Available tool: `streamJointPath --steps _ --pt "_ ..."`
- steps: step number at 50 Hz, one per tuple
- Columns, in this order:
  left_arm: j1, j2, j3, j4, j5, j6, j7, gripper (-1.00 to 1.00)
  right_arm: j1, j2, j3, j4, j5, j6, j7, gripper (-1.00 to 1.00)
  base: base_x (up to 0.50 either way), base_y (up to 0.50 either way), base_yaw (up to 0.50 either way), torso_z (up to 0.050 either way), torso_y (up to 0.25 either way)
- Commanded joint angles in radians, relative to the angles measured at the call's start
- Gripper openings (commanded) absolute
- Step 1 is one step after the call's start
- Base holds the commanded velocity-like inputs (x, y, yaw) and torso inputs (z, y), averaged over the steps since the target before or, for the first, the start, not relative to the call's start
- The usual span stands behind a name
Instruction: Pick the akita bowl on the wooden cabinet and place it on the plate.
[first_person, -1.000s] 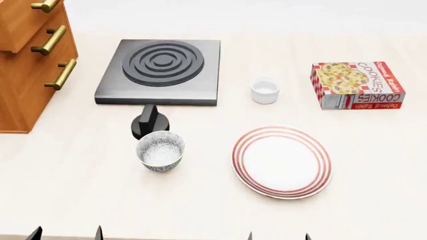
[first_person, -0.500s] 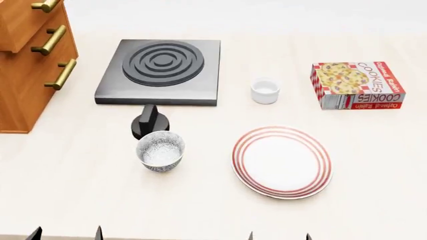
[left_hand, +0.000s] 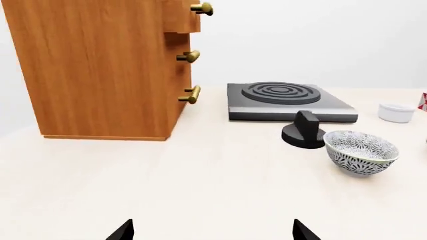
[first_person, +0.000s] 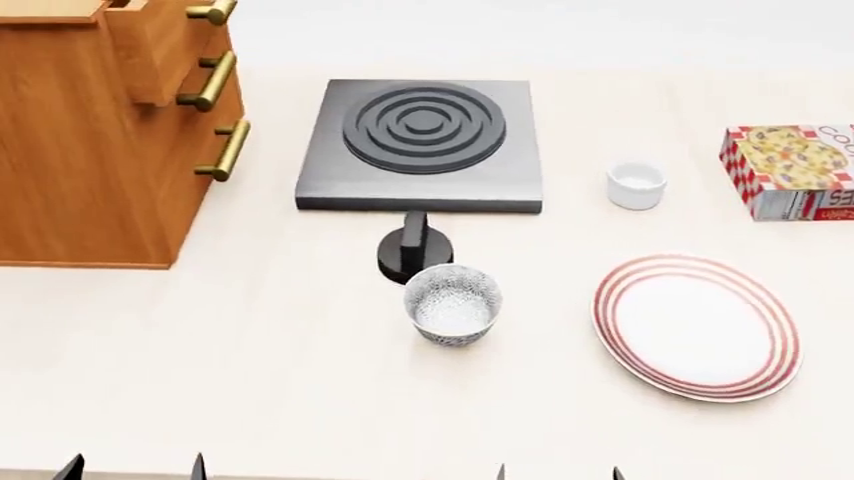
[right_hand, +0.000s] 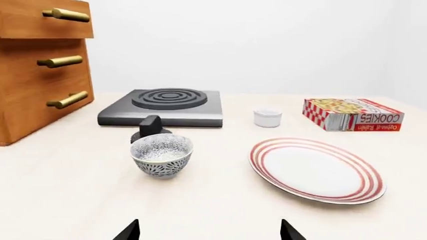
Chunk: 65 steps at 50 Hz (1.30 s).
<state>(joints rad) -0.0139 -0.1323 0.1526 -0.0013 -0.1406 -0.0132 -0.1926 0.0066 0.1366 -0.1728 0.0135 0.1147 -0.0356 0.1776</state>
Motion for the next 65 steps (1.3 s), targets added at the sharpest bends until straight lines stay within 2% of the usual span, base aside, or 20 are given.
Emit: streamJointPath --steps 1,30,65 --pt "-0.001 -0.007 0.010 0.001 -0.004 0.000 -0.010 1.00 0.000 0.008 -0.010 -0.001 0.005 -0.002 0.009 1.00 0.00 0.39 0.00 0.000 0.000" --pt "-0.008 -0.024 0.030 -0.008 -0.021 0.006 -0.027 1.00 0.008 0.022 -0.029 0.006 0.022 -0.006 0.027 1.00 0.00 0.39 0.00 0.000 0.000" --pt "-0.008 -0.040 0.052 -0.001 -0.037 0.005 -0.048 1.00 0.011 0.036 -0.040 0.006 0.052 -0.008 0.047 1.00 0.01 0.07 0.00 0.000 0.000"
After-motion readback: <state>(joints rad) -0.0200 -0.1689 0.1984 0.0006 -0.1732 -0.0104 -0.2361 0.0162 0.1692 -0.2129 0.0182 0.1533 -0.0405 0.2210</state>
